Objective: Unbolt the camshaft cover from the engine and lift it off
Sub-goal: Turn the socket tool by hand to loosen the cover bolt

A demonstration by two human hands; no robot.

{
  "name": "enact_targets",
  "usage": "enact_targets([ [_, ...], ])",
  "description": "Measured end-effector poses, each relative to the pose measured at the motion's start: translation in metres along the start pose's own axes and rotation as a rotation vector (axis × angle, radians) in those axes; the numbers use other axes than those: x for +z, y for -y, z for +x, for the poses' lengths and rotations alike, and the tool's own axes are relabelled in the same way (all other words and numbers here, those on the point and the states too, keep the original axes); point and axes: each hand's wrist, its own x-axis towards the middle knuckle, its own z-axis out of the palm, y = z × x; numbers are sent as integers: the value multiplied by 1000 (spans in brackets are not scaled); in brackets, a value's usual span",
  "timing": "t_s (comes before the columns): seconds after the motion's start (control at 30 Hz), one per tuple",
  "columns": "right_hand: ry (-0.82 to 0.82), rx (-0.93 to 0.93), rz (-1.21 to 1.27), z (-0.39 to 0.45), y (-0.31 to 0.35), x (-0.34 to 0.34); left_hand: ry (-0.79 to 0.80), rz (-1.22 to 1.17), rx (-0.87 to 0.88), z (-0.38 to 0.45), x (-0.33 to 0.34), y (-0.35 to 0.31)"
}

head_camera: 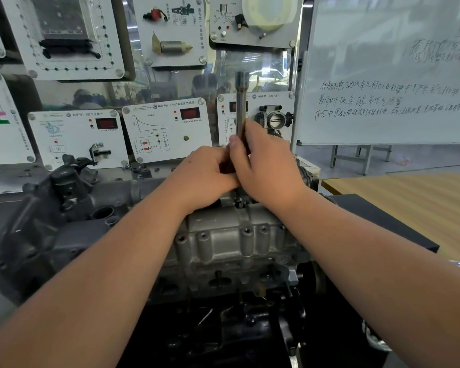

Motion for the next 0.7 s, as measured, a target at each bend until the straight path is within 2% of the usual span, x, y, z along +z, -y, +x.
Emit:
enact_targets([
  [0.37,-5,-9,-25,0,0,0,-42,1,11,1,0,3],
  [0.53,9,6,-4,0,-1,0,-6,-41,27,0,-1,0],
  [0.7,11,-18,-9,0,2,-2,-36,-12,-30,2,0,3],
])
